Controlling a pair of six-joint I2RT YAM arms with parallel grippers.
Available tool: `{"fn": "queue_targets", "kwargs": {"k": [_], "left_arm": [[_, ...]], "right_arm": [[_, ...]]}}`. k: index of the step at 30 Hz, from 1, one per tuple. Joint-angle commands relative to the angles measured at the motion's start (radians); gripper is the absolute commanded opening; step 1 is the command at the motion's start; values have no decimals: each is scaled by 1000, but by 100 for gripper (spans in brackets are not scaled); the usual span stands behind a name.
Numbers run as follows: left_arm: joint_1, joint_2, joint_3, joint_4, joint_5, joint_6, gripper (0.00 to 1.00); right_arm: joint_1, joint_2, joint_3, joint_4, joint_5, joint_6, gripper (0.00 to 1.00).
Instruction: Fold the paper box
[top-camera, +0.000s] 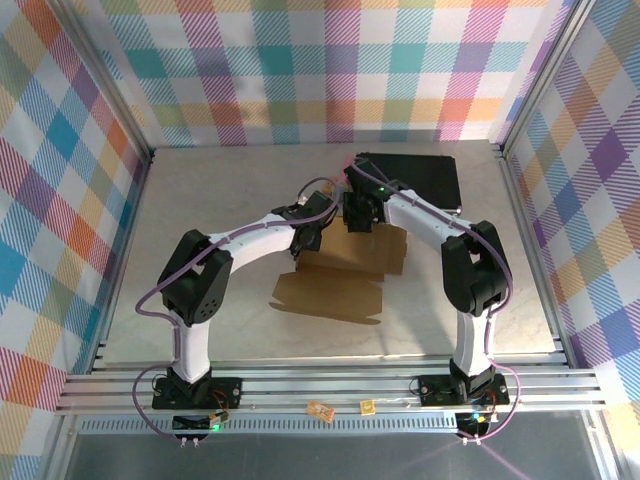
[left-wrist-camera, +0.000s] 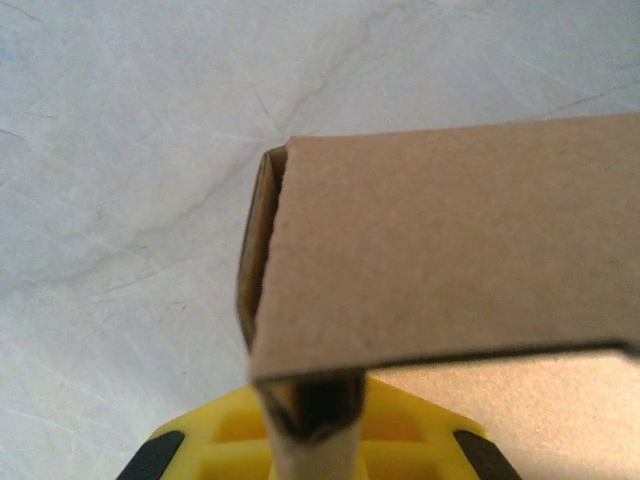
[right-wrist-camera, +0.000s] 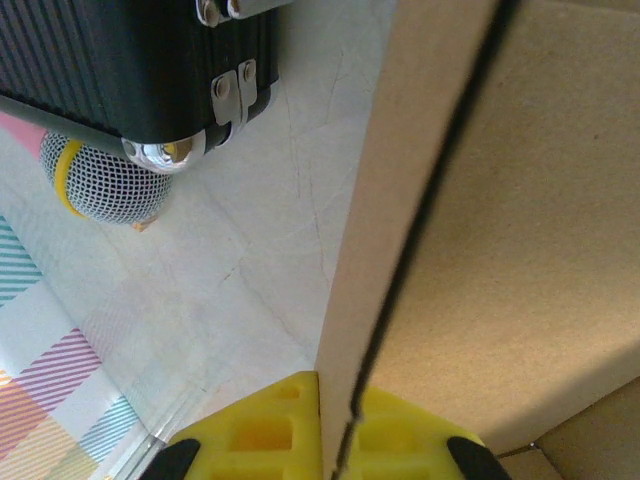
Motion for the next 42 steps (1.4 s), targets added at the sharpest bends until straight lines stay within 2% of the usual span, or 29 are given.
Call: {"fn": "queue_targets", "kwargs": {"k": [1, 7, 19, 20, 21, 22, 23, 25, 28, 31, 33, 35, 38, 42], "left_arm": [[9, 46, -11, -112, -171, -18, 0], [-13, 75, 26, -151, -256, -9, 0], [-21, 54, 22, -148, -239, -21, 0], [-19, 41, 18, -142, -238, -18, 0], [-15, 26, 16, -137, -240, -14, 0], [-11, 16, 16, -135, -240, -11, 0], [-5, 0, 13, -126, -231, -1, 0], [3, -36, -9, -91, -225, 24, 0], [32, -101, -46, -49, -181, 52, 0], [68, -161, -55, -52, -149, 68, 0], [77, -205, -62, -36, -133, 98, 0], [78, -245, -55, -31, -123, 121, 0], [78, -265, -23, -53, -123, 126, 0], [75, -272, -3, -62, -121, 115, 0]], "right_arm": [[-3, 10, 21, -130, -24, 77, 0], [-4, 16, 29, -134, -28, 76, 0], [-6, -2, 23, -121, -40, 64, 0], [-9, -17, 13, -108, -46, 58, 10], [-13, -40, 5, -96, -52, 46, 27], [-15, -63, 4, -94, -53, 29, 40], [-22, -97, 5, -101, -51, -5, 49], [-40, -168, 10, -135, -61, -95, 57], [-86, -318, -31, -186, -50, -277, 62], [-167, -475, -116, -177, -67, -483, 63], [-226, -545, -139, -205, -78, -624, 59], [-295, -574, -149, -205, -153, -712, 53], [-319, -552, -109, -148, -229, -783, 52], [-320, -384, 11, -152, -392, -848, 48]]}}
